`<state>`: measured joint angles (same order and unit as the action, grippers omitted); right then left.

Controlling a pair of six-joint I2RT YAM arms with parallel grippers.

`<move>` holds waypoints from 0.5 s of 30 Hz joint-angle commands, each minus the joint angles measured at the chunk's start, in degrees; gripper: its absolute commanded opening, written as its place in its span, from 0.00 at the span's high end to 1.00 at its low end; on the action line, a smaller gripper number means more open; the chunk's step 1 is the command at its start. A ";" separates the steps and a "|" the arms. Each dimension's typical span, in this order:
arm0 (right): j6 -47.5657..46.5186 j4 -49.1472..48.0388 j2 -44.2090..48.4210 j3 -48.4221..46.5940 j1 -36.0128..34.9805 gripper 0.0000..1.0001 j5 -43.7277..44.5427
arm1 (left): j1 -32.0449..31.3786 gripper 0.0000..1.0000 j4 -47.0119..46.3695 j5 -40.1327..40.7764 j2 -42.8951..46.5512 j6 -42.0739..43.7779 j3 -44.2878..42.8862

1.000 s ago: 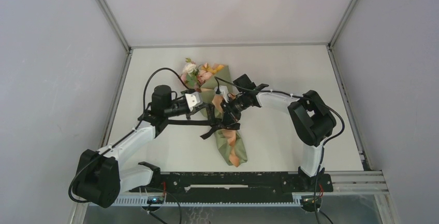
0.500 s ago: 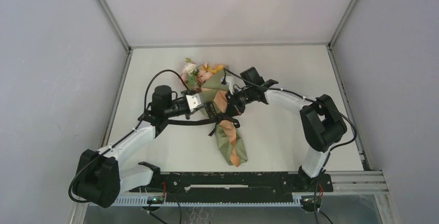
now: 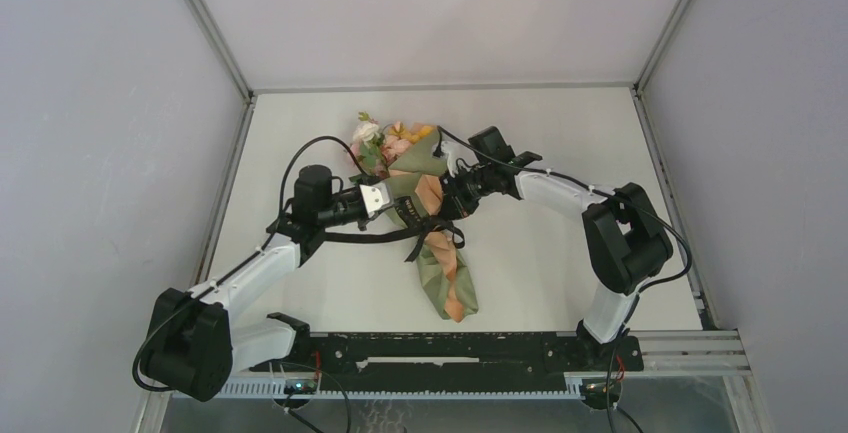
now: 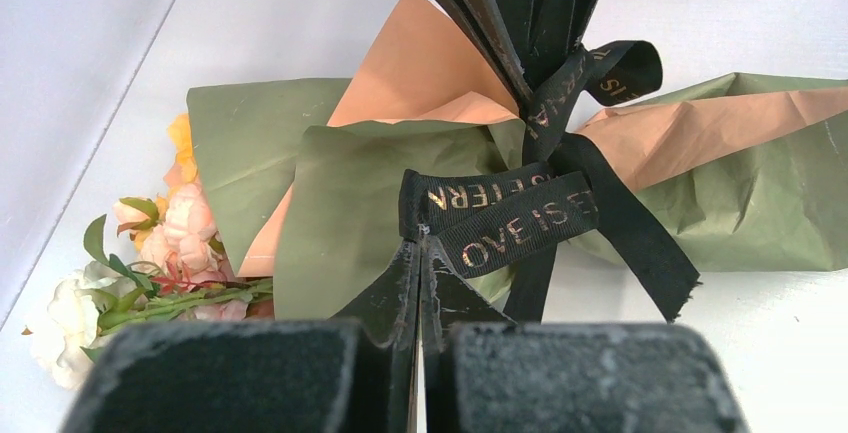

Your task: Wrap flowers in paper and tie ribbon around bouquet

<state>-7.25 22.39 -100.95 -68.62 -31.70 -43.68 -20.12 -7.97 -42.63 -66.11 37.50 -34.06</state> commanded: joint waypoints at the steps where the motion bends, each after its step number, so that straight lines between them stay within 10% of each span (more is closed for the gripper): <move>1: 1.13 -1.04 0.42 -0.55 0.32 0.79 1.88 | -0.02 1.00 -0.65 -0.52 -0.03 0.91 -0.78; 15: 2.30 -0.33 0.83 -0.56 0.64 0.86 3.41 | -0.14 1.00 -0.73 -0.69 -0.07 1.09 -0.66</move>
<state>-6.61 22.59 -100.95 -68.62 -31.51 -41.36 -20.12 -7.97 -42.61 -66.41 37.52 -34.06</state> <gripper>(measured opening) 0.140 0.004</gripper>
